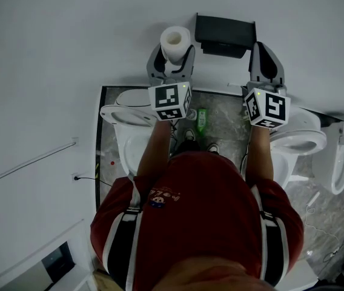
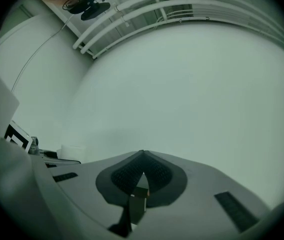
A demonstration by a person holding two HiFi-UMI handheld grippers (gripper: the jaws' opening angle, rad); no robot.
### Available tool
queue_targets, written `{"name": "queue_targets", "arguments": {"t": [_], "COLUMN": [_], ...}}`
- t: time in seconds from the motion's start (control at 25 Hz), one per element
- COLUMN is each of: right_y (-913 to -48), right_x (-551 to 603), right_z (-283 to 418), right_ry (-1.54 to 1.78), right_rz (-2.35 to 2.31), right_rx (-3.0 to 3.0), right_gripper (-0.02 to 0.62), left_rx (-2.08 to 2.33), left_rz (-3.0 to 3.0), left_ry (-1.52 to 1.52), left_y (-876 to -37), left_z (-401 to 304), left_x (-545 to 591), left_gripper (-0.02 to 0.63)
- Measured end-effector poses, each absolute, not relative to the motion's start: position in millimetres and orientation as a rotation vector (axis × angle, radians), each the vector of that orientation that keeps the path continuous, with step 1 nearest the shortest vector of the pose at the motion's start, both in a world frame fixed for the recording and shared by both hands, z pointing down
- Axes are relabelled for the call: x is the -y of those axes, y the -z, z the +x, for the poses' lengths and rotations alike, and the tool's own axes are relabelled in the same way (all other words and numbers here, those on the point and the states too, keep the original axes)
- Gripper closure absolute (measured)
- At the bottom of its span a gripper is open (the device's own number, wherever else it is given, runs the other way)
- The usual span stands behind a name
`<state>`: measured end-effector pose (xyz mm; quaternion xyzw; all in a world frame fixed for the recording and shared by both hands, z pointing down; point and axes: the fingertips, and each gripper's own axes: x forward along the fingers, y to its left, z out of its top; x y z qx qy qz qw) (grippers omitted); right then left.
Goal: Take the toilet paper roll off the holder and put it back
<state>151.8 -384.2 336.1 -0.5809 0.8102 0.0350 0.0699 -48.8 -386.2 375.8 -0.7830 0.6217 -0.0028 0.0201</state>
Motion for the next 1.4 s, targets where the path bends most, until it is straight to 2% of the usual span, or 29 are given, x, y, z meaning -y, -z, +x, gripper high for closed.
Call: {"name": "queue_targets", "arguments": {"t": [0.92,1.4], "right_y": [-342,-338], "right_x": [395,398], "right_z": [152,157], "right_ry": [-0.100,-0.113], "right_rz": [-1.773,-1.801], "right_rx": [-2.437,-2.411], "right_gripper": [0.588,0.588], "left_rx": [-1.929,-1.877], "left_rz": [-2.465,-2.450], "left_ry": [0.028,-0.074], "left_y": [-391,-351], "left_z": [-50,-52], "left_x": [395,406], "left_gripper": [0.267,0.267]}}
